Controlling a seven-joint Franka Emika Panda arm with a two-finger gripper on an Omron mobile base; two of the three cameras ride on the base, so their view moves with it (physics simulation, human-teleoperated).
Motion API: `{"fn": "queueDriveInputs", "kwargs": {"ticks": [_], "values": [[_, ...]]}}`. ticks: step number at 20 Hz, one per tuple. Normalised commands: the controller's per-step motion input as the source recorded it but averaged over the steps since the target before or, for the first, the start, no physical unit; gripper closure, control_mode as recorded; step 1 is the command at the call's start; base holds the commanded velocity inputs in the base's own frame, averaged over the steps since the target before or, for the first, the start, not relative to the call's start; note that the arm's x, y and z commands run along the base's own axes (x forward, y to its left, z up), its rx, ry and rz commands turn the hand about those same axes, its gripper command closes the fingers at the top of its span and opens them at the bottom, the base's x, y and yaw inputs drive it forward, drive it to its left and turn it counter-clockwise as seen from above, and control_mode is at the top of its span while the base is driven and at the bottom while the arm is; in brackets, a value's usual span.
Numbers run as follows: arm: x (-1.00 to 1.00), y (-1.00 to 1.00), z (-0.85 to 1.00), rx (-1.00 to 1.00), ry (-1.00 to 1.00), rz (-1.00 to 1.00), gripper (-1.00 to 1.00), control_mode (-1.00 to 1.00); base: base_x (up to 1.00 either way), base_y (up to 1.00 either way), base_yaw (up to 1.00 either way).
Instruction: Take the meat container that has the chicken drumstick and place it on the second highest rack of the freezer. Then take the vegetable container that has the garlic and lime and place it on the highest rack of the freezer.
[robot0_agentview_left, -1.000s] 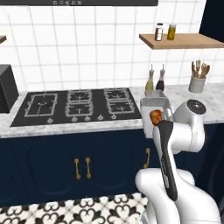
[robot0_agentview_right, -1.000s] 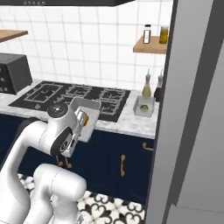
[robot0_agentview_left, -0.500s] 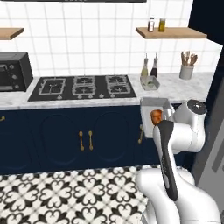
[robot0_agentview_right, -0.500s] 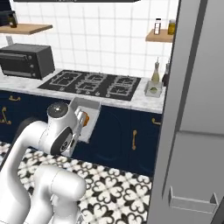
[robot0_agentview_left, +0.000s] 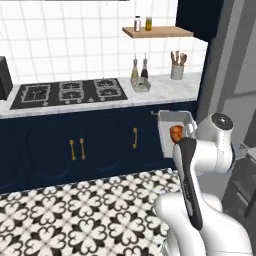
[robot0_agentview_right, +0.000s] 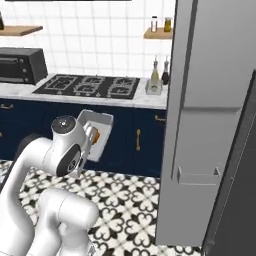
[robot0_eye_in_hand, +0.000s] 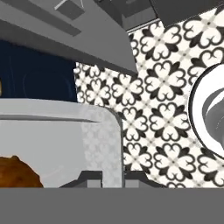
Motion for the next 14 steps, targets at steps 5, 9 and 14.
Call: {"fn": "queueDriveInputs", "kwargs": {"ticks": [5, 9, 14], "values": [[0.0, 0.0, 0.0, 0.0, 0.0, 0.0, 1.0, 1.0, -0.04, -0.37, -0.57], [0.0, 0.0, 0.0, 0.0, 0.0, 0.0, 1.0, 1.0, 0.21, -0.6, -0.58], [0.0, 0.0, 0.0, 0.0, 0.0, 0.0, 1.0, 1.0, 0.13, -0.41, -0.55]]}}
